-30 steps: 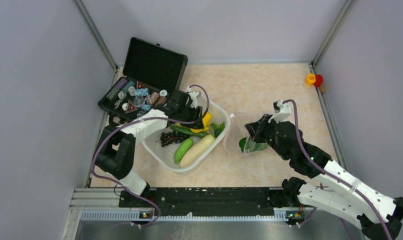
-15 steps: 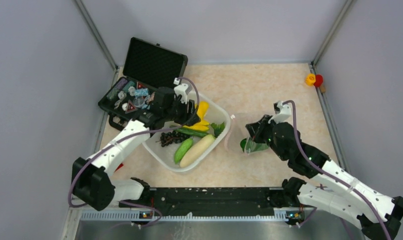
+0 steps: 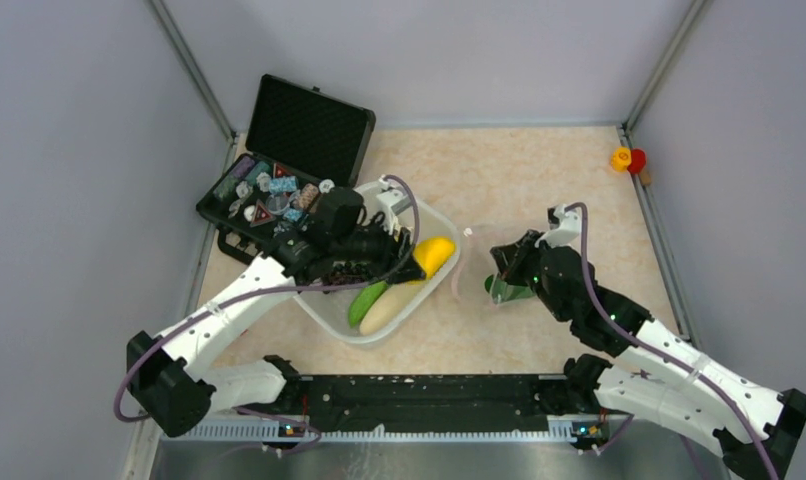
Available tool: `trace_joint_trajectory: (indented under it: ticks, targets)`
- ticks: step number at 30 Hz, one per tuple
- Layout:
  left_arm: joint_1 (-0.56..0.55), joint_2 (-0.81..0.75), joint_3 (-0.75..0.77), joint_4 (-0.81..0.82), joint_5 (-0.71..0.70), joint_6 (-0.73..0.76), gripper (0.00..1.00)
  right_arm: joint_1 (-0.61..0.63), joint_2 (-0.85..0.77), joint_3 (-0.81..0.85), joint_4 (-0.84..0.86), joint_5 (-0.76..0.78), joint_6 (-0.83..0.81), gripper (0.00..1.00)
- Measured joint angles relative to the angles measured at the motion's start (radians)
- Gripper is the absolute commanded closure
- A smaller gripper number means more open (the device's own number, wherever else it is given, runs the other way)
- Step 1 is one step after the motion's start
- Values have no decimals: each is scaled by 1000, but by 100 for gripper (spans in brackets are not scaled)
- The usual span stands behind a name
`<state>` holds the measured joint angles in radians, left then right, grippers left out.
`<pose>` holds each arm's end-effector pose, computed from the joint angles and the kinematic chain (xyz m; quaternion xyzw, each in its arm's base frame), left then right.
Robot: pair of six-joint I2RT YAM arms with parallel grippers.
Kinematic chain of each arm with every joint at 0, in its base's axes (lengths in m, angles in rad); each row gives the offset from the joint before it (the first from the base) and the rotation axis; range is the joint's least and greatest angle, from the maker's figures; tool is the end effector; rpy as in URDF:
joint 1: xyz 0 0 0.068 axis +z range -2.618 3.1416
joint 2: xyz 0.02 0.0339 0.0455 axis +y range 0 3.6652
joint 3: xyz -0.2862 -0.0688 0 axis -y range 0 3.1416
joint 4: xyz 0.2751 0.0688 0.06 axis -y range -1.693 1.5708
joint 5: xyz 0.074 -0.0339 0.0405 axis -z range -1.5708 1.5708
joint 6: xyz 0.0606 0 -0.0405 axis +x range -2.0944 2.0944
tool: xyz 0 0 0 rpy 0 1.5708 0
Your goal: Place the food in the zip-top bag and seal the zipper
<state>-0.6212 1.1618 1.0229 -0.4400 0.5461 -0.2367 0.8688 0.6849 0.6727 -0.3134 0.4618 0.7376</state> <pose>0.2193 -0.1957 0.3286 0.2878 0.8068 -0.4063 0.3181 0.1470 0.1320 0.3102 0.0813 0.7979 0.2794 0.5280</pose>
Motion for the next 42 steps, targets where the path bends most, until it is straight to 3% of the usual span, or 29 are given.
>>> trace_joint_trajectory:
  ticks: [7,19,27,34,42]
  targets:
    - [-187,114,88,-64,-32,27,65,0,23,0,42,-7,0,100]
    - [-208,308,248,-121,-118,-16,63,0,23,0,82,-121,-20,100]
    - [-236,394,338,-182,-181,-38,57,0,21,0,119,-195,-35,100]
    - [-243,394,345,-163,-204,-80,44,0,15,-11,150,-216,-47,100]
    - [-243,391,344,-115,-229,-106,20,0,-37,-19,141,-178,-37,100]
